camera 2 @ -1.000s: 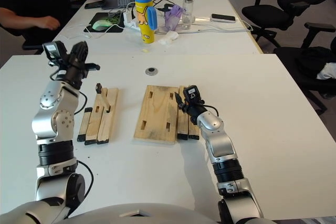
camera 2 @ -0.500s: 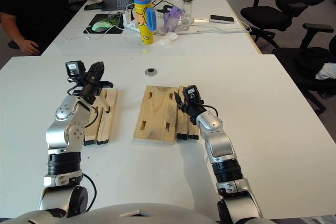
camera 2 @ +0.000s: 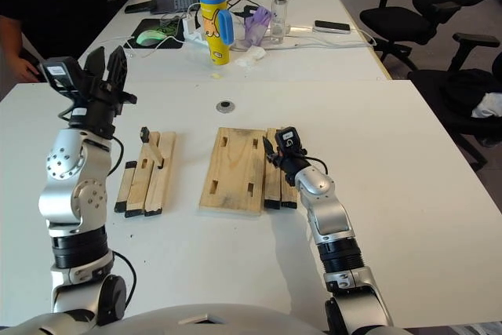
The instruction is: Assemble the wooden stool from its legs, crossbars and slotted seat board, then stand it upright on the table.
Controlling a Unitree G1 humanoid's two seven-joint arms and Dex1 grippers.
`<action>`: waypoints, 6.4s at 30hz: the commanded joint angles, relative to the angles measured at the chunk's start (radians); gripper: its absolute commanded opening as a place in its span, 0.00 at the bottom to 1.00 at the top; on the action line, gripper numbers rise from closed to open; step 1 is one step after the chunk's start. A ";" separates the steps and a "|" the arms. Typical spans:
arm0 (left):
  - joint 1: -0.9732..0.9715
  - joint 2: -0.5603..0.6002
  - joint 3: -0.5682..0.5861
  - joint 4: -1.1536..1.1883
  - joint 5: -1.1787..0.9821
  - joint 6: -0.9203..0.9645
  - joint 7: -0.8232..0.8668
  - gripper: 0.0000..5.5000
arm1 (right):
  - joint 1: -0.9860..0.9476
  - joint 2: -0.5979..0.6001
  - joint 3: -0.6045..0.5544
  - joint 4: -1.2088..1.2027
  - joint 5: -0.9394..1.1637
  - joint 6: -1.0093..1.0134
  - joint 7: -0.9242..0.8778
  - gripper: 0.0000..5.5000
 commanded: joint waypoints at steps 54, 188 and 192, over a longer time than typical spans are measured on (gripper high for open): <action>-0.207 -0.033 0.081 0.189 -0.494 0.370 -0.244 0.07 | -0.142 -0.109 -0.359 0.054 0.756 0.444 0.488 0.80; 0.021 0.320 -0.746 0.695 0.422 -0.301 -0.889 0.61 | -0.359 -0.395 -0.112 0.250 0.537 0.215 1.184 0.37; 0.031 0.314 -0.751 0.680 0.419 -0.291 -0.881 0.61 | -0.362 -0.396 -0.083 0.273 0.468 0.141 1.172 0.37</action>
